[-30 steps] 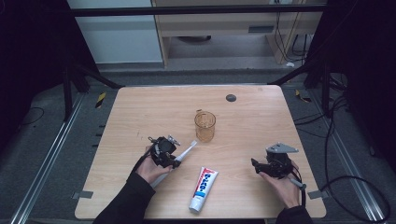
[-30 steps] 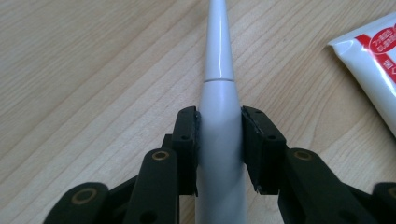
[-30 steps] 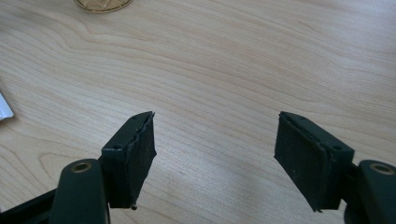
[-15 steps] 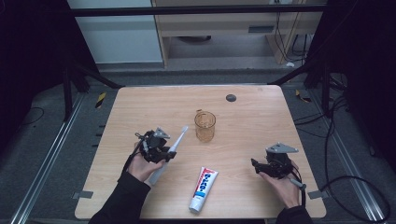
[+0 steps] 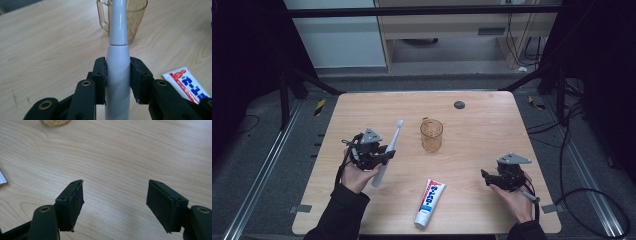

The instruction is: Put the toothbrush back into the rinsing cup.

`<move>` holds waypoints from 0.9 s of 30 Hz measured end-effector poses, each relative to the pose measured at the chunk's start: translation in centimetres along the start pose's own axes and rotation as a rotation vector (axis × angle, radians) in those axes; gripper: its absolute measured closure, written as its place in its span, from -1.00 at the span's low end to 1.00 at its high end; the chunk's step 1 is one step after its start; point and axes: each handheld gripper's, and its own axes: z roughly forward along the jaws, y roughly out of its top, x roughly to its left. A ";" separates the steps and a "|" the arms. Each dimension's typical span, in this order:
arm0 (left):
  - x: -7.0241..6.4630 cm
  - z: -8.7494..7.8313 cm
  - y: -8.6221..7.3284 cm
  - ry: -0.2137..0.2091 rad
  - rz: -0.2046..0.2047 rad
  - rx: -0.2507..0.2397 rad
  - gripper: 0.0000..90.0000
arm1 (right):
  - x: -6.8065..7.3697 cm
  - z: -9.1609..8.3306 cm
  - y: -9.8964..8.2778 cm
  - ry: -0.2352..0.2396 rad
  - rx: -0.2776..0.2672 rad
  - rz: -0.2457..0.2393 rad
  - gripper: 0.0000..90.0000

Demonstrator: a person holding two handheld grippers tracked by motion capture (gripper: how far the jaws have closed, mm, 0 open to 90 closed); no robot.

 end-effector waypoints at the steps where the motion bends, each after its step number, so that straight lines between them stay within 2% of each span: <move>1: 0.0 -0.2 0.1 0.009 0.002 -0.013 0.49 | 0.0 0.0 0.0 -0.001 -0.002 0.000 -0.36; 3: 0.1 -0.9 0.5 0.049 -0.004 -0.061 0.49 | 0.0 0.0 0.0 -0.005 -0.010 -0.006 -0.37; 4: 0.1 -0.9 0.5 0.049 -0.004 -0.061 0.49 | 0.0 0.0 0.0 -0.005 -0.010 -0.006 -0.37; 5: 0.3 -1.2 0.7 0.068 -0.011 -0.088 0.49 | 0.0 0.0 0.0 -0.005 -0.012 -0.005 -0.38; 6: 0.3 -1.2 0.7 0.068 -0.011 -0.088 0.49 | 0.0 0.0 0.0 -0.005 -0.012 -0.005 -0.38; 12: 0.6 -1.3 1.9 0.114 -0.047 -0.168 0.49 | -0.2 -0.1 0.0 -0.015 -0.024 0.000 -0.43; 15: 0.4 -1.0 2.2 0.123 -0.053 -0.184 0.49 | -0.1 -0.1 -0.1 -0.016 -0.024 0.006 -0.44; 22: 0.0 0.4 3.5 0.131 -0.092 -0.260 0.49 | -0.1 -0.1 -0.1 -0.023 -0.029 0.016 -0.51; 24: -0.2 0.9 4.1 0.151 -0.096 -0.293 0.49 | -0.3 -0.1 -0.1 -0.025 -0.034 0.012 -0.52; 27: -0.2 1.2 4.5 0.142 -0.107 -0.314 0.49 | -0.3 -0.1 -0.1 -0.024 -0.035 0.015 -0.53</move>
